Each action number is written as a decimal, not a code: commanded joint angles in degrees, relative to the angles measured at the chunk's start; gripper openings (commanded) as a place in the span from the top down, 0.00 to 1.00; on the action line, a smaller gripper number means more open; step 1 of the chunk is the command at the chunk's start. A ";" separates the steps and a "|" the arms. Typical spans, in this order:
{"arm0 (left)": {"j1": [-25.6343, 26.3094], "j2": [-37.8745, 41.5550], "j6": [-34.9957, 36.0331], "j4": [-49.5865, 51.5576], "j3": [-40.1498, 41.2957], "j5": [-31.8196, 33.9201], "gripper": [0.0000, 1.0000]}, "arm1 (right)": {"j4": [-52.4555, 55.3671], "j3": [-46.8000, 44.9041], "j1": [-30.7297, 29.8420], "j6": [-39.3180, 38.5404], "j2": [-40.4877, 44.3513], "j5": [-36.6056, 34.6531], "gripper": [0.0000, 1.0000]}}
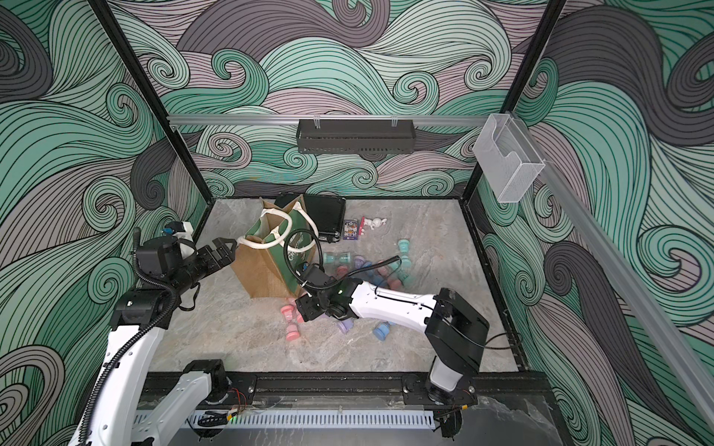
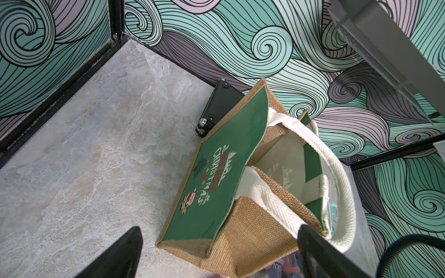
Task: Put the hourglass into the canvas bag
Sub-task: Pick up the hourglass from the center of the board.
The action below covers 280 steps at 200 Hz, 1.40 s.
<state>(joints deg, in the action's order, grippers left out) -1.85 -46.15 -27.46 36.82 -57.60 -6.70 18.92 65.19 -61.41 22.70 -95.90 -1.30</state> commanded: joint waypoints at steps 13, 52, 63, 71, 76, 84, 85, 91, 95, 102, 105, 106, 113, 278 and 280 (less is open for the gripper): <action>0.12 -0.14 1.77 2.16 -2.98 -0.66 0.01 | -2.23 1.72 -0.23 -1.24 -2.58 -1.55 0.37; 0.11 -1.13 4.79 2.80 -4.96 -2.45 0.01 | -2.60 1.27 -0.22 -1.89 -3.03 -2.88 0.49; 0.18 -1.16 5.73 2.49 -5.15 -2.78 0.01 | -2.57 1.27 -0.23 -1.95 -2.66 -3.29 0.54; 0.31 -1.21 6.52 2.18 -5.24 -2.96 0.01 | -2.65 1.17 -0.29 -2.13 -2.19 -3.79 0.57; 0.42 -1.14 7.05 2.05 -5.32 -2.97 0.02 | -2.74 1.01 -0.29 -2.21 -1.90 -4.14 0.59; 0.59 -1.18 7.68 1.86 -5.56 -3.17 0.01 | -2.83 0.82 -0.23 -2.37 -1.30 -4.48 0.61; 0.65 -1.20 7.82 1.81 -5.62 -3.20 0.01 | -2.83 0.82 -0.26 -2.38 -1.17 -4.58 0.61; 0.82 -1.23 8.44 1.56 -5.80 -3.44 0.01 | -2.68 0.84 -0.26 -2.40 -0.70 -4.83 0.62; 1.00 -1.22 8.81 1.46 -5.92 -3.56 0.01 | -2.58 0.77 -0.21 -2.49 -0.37 -4.98 0.63; 1.35 -1.35 9.49 1.34 -6.26 -3.73 0.02 | -2.33 0.79 -0.21 -2.59 0.35 -4.94 0.64; 1.59 -1.39 9.75 1.32 -6.48 -3.80 0.02 | -2.14 0.80 -0.21 -2.59 0.69 -5.05 0.65; 1.63 -1.48 9.86 1.32 -6.52 -3.82 0.02 | -2.14 0.77 -0.20 -2.58 0.79 -5.13 0.65; 2.11 -1.80 10.56 1.30 -6.92 -3.90 0.02 | -1.96 0.69 -0.24 -2.55 1.76 -5.56 0.66; 30.96 -14.62 41.12 12.11 -17.25 13.05 0.25 | 7.41 -1.57 8.01 -2.76 22.94 -7.14 0.70; 31.18 -14.83 41.47 12.28 -17.32 13.32 0.25 | 7.44 -1.51 8.05 -2.75 22.90 -7.16 0.70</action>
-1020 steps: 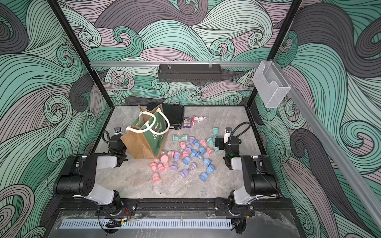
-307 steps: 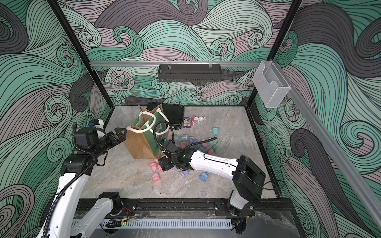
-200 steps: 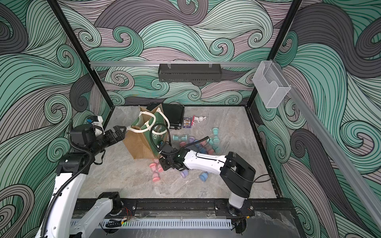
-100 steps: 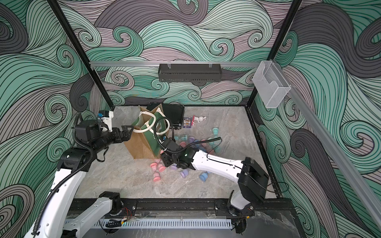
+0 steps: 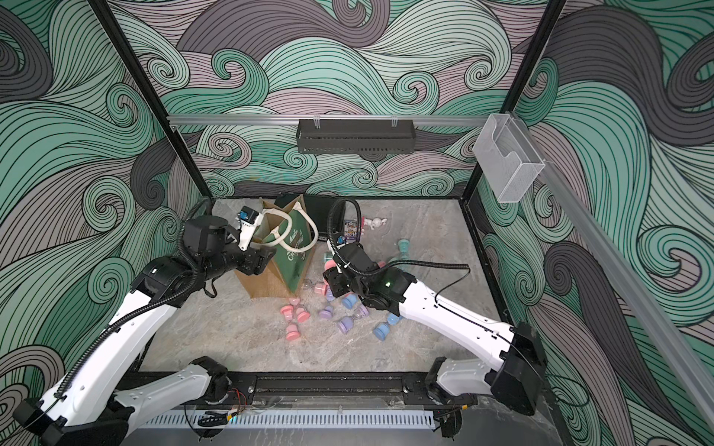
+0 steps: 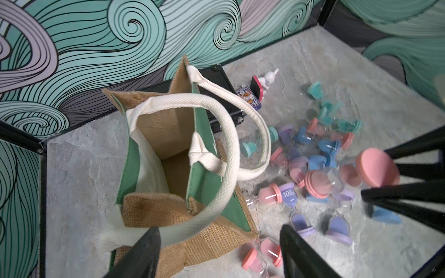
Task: Put the hourglass into the canvas bag
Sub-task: Pick up the hourglass from the center of the board, then adjust the canvas bag at the center of the board.
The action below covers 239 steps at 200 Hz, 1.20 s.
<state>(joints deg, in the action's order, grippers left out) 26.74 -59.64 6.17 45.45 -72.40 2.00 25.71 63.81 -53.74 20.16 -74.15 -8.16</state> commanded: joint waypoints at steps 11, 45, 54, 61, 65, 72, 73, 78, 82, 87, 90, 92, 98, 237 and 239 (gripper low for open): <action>3.86 -2.57 9.58 3.78 -2.84 6.65 0.25 | 0.58 0.08 0.50 -0.12 1.21 -0.28 0.70; 5.02 -5.84 13.55 0.19 -1.83 15.23 0.32 | -0.01 0.40 0.56 -0.17 1.02 0.25 0.70; 5.24 -6.65 14.27 -1.09 -1.61 17.77 0.37 | -0.18 0.46 0.65 -0.12 0.94 0.25 0.70; 5.34 -7.17 15.24 -2.10 -1.18 18.92 0.39 | -0.22 0.52 0.65 -0.21 0.98 0.34 0.70; 5.41 -7.38 15.82 -2.95 -0.85 19.51 0.40 | -0.30 0.60 0.65 -0.28 0.97 0.42 0.70; 5.43 -7.70 16.71 -4.71 -0.04 20.42 0.42 | -0.60 0.54 0.74 -0.30 1.11 0.35 0.70; 5.43 -7.74 16.83 -4.91 0.10 20.55 0.42 | -0.63 0.57 0.74 -0.34 1.11 0.39 0.70; 5.43 -8.06 17.70 -5.91 0.59 20.91 0.43 | -0.67 0.53 0.80 -0.43 1.07 0.41 0.70; 5.47 -8.27 18.25 -6.58 0.92 21.39 0.43 | -0.67 0.61 0.82 -0.47 1.15 0.39 0.70; 5.51 -8.57 18.66 -7.23 1.04 22.22 0.44 | -0.84 0.70 0.83 -0.56 1.20 0.43 0.70; 5.51 -8.83 18.77 -7.42 0.97 22.73 0.45 | -0.84 0.71 0.87 -0.63 1.22 0.47 0.70; 5.54 -8.94 18.78 -7.47 0.91 22.99 0.45 | -0.89 0.73 0.92 -0.65 1.27 0.48 0.70; 5.51 -9.21 18.95 -7.57 0.70 23.53 0.46 | -0.97 0.85 0.91 -0.73 1.32 0.59 0.70; 4.77 -9.65 23.61 -16.62 -2.74 28.95 0.98 | -1.56 11.75 1.26 -3.77 -0.92 1.02 0.71; 4.67 -9.80 23.62 -16.62 -3.09 29.05 0.99 | -1.57 12.14 1.26 -3.85 -1.09 0.99 0.71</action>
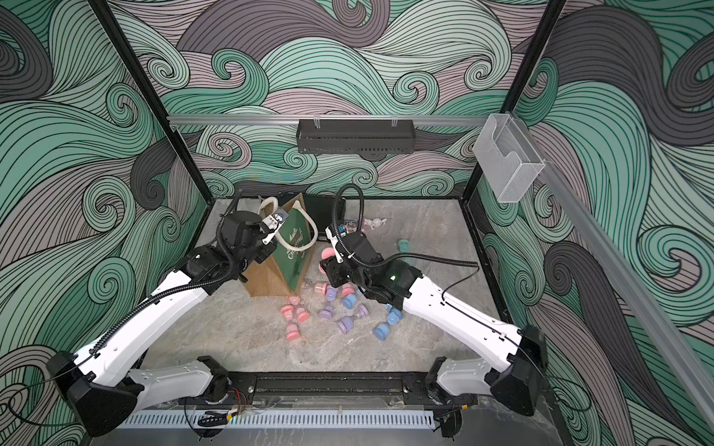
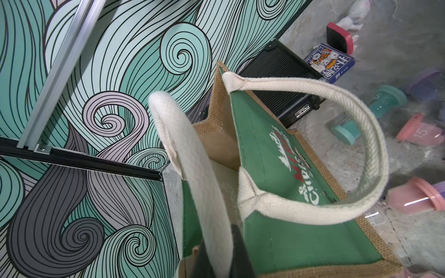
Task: Put the hourglass into the canvas bag
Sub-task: Adjust the canvas bag at the center of the board.
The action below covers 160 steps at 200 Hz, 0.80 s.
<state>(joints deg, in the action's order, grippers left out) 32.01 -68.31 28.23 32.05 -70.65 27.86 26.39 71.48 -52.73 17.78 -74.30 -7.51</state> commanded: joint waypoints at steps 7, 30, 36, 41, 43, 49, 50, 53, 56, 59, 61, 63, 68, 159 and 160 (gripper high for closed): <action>-0.96 -1.59 1.57 -3.23 -6.34 3.23 1.00 | -2.23 5.70 0.26 -1.68 -1.56 0.52 0.71; -2.92 -2.35 1.87 -4.19 -9.72 1.38 1.00 | -1.70 10.58 0.26 -2.79 -3.85 0.56 0.71; -3.70 -2.42 1.75 -4.80 -10.51 0.37 1.00 | -1.90 11.53 0.26 -2.90 -4.24 0.62 0.71; -4.52 -2.44 1.41 -5.09 -11.21 -0.79 1.00 | -2.20 12.37 0.26 -3.03 -4.71 0.73 0.71; -4.83 -2.39 1.26 -5.21 -11.49 -1.29 1.00 | -2.33 12.67 0.26 -3.08 -4.84 0.78 0.71; -5.90 -2.48 0.62 -5.37 -12.55 -3.12 1.00 | -2.69 13.60 0.26 -3.32 -5.48 1.06 0.71; -6.08 -2.50 0.52 -5.44 -12.74 -3.49 1.00 | -2.72 13.77 0.26 -3.30 -5.58 1.12 0.71; -6.76 -2.57 0.11 -5.66 -13.18 -4.57 1.00 | -2.88 14.22 0.26 -3.45 -5.94 1.13 0.71; -7.49 -2.61 -0.42 -5.79 -13.60 -5.68 1.00 | -2.94 14.80 0.26 -3.52 -6.29 1.18 0.71; -8.16 -2.69 -0.82 -5.94 -14.09 -7.03 1.00 | -2.94 15.42 0.26 -3.61 -6.68 1.14 0.71; -8.60 -2.76 -1.10 -5.84 -14.32 -7.82 1.00 | -2.93 15.85 0.26 -3.73 -6.96 1.17 0.71; -9.11 -2.83 -1.32 -5.83 -14.68 -8.72 1.00 | -2.79 16.22 0.26 -3.79 -7.23 1.16 0.71; -10.22 -3.02 -1.66 -5.63 -15.52 -11.04 1.00 | -2.64 17.34 0.26 -4.05 -7.93 1.17 0.71; -25.37 -6.36 -14.73 -9.45 -19.94 -37.02 1.00 | -3.10 37.23 0.53 -5.92 -25.19 2.32 0.72; -25.40 -6.25 -15.15 -9.72 -19.69 -37.10 1.00 | -3.06 37.41 0.53 -5.96 -25.41 2.37 0.72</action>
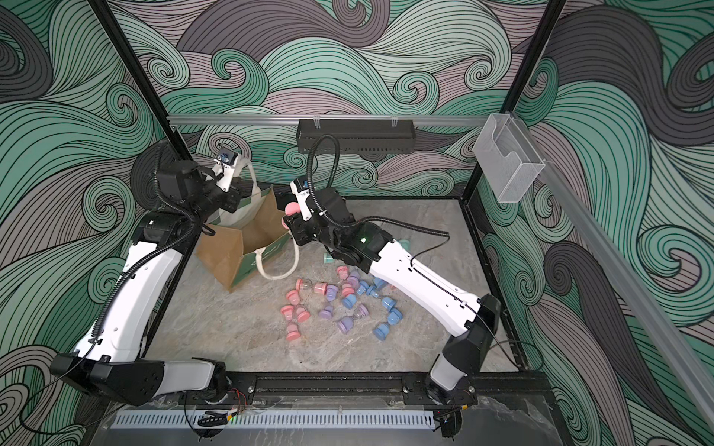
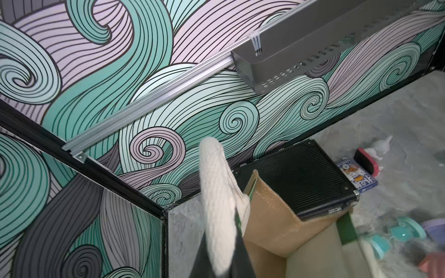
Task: Put the hourglass into the canvas bag
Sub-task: Adjust the canvas bag at the center of the board.
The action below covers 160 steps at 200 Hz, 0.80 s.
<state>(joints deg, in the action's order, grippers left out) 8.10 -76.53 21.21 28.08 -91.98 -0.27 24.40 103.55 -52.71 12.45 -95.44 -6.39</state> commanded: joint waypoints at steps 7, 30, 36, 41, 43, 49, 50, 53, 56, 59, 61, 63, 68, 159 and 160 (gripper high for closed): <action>-1.82 2.98 -11.27 -7.80 3.44 -9.76 1.00 | -1.05 6.27 0.50 -0.52 -5.56 1.42 0.72; -2.16 4.04 -19.14 -9.36 4.63 -12.00 1.00 | -1.24 9.14 0.60 -0.04 -9.58 3.98 0.73; -2.21 3.85 -21.71 -9.06 3.88 -12.26 1.00 | -1.60 9.22 0.59 0.23 -10.19 4.32 0.73; -2.29 3.64 -23.34 -9.16 3.63 -12.77 1.00 | -2.12 9.17 0.59 0.30 -10.56 4.79 0.73; -2.27 3.60 -23.72 -9.13 3.41 -13.12 1.00 | -2.33 9.18 0.59 0.32 -10.76 5.03 0.73; -2.27 3.51 -24.92 -8.95 2.87 -13.68 1.00 | -2.58 9.36 0.68 0.54 -11.11 5.97 0.73; -2.29 3.50 -25.13 -8.89 2.73 -13.69 1.00 | -2.60 9.38 0.68 0.59 -11.23 6.05 0.73; -2.30 3.51 -26.18 -8.84 2.55 -13.59 1.00 | -2.61 9.51 0.68 0.63 -11.40 6.39 0.73; -2.30 3.55 -27.09 -8.92 2.32 -13.42 1.00 | -2.61 9.56 0.70 0.65 -11.62 6.68 0.73; -2.37 3.60 -27.83 -9.04 2.11 -13.29 1.00 | -2.54 9.57 0.68 0.57 -11.78 6.82 0.73; -2.43 3.59 -28.25 -9.12 2.02 -13.27 1.00 | -2.52 9.59 0.68 0.48 -11.85 6.90 0.73; -2.46 3.69 -28.64 -9.14 1.88 -13.29 1.00 | -2.45 9.57 0.68 0.43 -11.94 6.91 0.73; -2.47 3.80 -29.25 -9.22 1.51 -13.41 1.00 | -2.32 9.45 0.68 0.45 -12.03 6.88 0.73; -14.21 7.23 -38.16 -12.96 8.43 -24.87 1.00 | -3.56 0.21 5.61 3.96 -12.48 14.77 0.74; -14.45 7.12 -38.34 -12.96 8.55 -25.00 1.00 | -3.57 0.23 5.60 3.98 -12.49 14.85 0.74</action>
<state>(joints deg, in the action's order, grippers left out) -2.48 -69.97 -13.80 20.10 -82.98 -19.46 22.96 104.29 -47.88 14.31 -108.60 3.81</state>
